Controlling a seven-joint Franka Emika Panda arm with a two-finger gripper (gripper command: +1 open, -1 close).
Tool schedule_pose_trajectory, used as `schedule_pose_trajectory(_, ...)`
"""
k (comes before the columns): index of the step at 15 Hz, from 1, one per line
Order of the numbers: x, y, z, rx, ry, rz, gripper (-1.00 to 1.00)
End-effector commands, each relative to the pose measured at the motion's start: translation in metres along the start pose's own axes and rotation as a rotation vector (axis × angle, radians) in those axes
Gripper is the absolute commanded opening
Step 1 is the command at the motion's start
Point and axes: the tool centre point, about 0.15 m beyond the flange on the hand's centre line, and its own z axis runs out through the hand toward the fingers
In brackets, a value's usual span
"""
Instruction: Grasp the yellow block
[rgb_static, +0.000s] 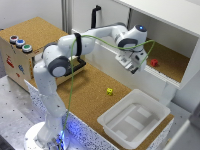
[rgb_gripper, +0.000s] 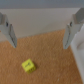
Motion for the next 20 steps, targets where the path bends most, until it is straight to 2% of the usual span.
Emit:
schedule_pose_trajectory(1,-0.056,-0.050,0.098,-0.166,0.087,-0.210,1.00)
schedule_pose_trajectory(5,-0.049,-0.059,0.148,-0.147,0.065,-0.425,1.00)
schedule_pose_trajectory(8,-0.035,-0.063,0.174,-0.176,0.085,-0.576,1.00)
schedule_pose_trajectory(11,-0.007,-0.059,0.195,-0.193,0.088,-0.615,1.00)
schedule_pose_trajectory(12,0.001,-0.058,0.200,-0.188,0.083,-0.634,1.00)
schedule_pose_trajectory(14,0.016,-0.059,0.205,-0.222,0.108,-0.659,1.00)
schedule_pose_trajectory(18,0.053,-0.049,0.204,-0.230,0.127,-0.617,1.00)
schedule_pose_trajectory(20,0.063,-0.045,0.208,-0.222,0.116,-0.600,1.00)
